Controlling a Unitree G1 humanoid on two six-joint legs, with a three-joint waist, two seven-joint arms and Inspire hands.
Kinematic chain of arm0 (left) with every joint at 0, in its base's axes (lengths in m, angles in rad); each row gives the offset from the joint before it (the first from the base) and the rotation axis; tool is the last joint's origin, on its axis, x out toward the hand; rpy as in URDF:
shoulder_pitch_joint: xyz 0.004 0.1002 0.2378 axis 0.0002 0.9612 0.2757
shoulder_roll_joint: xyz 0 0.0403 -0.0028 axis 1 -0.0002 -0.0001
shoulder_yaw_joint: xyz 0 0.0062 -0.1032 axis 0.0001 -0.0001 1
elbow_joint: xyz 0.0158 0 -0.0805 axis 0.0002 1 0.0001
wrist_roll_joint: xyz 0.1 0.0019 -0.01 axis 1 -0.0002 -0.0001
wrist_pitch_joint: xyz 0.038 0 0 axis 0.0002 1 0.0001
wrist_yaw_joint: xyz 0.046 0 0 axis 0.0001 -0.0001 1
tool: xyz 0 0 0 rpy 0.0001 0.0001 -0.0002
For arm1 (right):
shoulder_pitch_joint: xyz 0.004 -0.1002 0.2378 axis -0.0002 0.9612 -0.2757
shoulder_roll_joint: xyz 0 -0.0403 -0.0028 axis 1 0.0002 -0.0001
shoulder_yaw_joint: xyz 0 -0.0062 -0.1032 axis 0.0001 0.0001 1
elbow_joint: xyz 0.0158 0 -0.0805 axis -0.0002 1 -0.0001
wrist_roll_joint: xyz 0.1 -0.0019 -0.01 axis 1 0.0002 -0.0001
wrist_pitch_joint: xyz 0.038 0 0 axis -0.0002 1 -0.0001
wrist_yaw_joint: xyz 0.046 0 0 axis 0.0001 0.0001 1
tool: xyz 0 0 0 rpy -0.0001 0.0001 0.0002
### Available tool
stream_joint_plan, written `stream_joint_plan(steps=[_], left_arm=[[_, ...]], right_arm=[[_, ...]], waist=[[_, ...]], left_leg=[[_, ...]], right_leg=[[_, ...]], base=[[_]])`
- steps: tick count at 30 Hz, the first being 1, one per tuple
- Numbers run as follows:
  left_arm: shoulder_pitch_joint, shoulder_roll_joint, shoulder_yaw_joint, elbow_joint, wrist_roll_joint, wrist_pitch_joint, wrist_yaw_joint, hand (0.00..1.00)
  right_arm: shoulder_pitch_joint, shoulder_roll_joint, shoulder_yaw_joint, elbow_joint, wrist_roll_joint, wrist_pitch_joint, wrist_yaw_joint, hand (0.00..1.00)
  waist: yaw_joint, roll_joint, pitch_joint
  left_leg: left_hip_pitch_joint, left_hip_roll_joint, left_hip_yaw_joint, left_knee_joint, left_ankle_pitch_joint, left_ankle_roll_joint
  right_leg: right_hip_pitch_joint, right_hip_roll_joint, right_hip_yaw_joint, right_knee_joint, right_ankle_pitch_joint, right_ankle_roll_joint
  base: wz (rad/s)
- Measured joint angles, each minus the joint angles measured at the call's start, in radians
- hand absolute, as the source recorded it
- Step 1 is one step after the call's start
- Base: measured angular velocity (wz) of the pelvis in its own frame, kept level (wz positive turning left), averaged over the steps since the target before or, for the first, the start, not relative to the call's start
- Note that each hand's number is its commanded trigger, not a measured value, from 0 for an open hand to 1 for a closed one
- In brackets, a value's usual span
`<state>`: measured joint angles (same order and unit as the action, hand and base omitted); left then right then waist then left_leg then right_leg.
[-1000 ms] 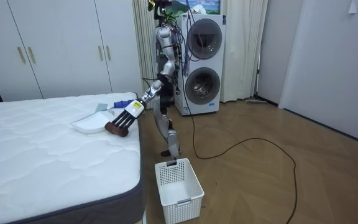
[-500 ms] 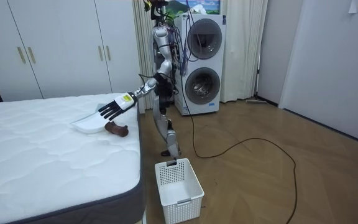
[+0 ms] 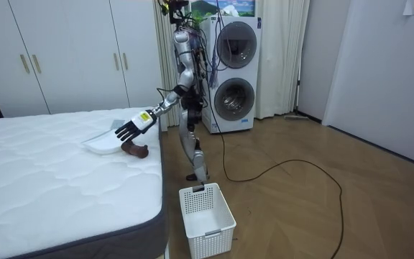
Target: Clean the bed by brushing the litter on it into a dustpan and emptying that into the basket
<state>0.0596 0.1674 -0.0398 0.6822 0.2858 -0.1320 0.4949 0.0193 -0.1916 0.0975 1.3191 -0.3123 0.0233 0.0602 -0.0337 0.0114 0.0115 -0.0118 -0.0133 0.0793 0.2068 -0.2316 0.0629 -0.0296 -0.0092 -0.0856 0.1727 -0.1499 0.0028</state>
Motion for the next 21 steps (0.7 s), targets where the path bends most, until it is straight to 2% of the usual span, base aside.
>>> stream_joint_plan(steps=[3, 6, 8, 12, 15, 21], left_arm=[[-0.040, 0.004, -0.034, 0.041, -0.020, 0.000, 0.000, 0.00], [-0.096, 0.007, -0.051, 0.101, -0.020, 0.000, 0.000, 0.00], [-0.111, 0.007, -0.056, 0.115, -0.020, 0.000, 0.000, 0.00], [-0.149, 0.011, -0.055, 0.141, -0.020, 0.000, -0.002, 0.00], [-0.201, 0.011, -0.048, 0.188, -0.020, 0.001, -0.007, 0.00], [-0.244, 0.017, -0.043, 0.259, -0.015, 0.001, -0.031, 0.00]], right_arm=[[-0.020, -0.004, 0.007, 0.000, 0.012, 0.000, -0.012, 0.00], [-0.040, -0.008, 0.040, 0.003, 0.039, -0.003, -0.025, 0.00], [-0.040, -0.010, 0.042, 0.004, 0.060, -0.010, -0.032, 0.00], [-0.057, -0.018, 0.071, 0.022, 0.148, -0.010, -0.036, 0.00], [-0.082, -0.022, 0.089, 0.041, 0.161, -0.008, -0.036, 0.00], [-0.119, -0.025, 0.126, 0.045, 0.188, -0.010, -0.044, 0.00]], waist=[[-0.011, 0.009, 0.0039], [-0.015, 0.013, 0.0044], [-0.013, 0.014, 0.0038], [-0.013, 0.017, 0.0041], [-0.007, 0.025, 0.0073], [-0.006, 0.027, 0.0097]], left_leg=[[-0.031, -0.001, 0.000, 0.008, 0.003, 0.001], [-0.070, -0.001, 0.001, 0.016, 0.006, 0.002], [-0.083, -0.001, 0.001, 0.017, 0.007, 0.002], [-0.107, 0.000, 0.001, 0.029, 0.007, 0.001], [-0.127, 0.000, 0.003, 0.031, 0.007, 0.001], [-0.168, 0.001, 0.011, 0.039, 0.007, 0.001]], right_leg=[[-0.033, -0.003, -0.004, 0.015, 0.000, 0.000], [-0.079, -0.007, -0.021, 0.033, 0.000, 0.000], [-0.092, -0.007, -0.028, 0.034, 0.000, 0.000], [-0.111, -0.008, -0.030, 0.037, 0.000, 0.000], [-0.141, -0.010, -0.029, 0.056, 0.000, 0.000], [-0.187, -0.011, -0.028, 0.072, 0.000, 0.000]], base=[[0.02], [-0.01], [0.00], [0.00], [-0.05], [-0.05]])
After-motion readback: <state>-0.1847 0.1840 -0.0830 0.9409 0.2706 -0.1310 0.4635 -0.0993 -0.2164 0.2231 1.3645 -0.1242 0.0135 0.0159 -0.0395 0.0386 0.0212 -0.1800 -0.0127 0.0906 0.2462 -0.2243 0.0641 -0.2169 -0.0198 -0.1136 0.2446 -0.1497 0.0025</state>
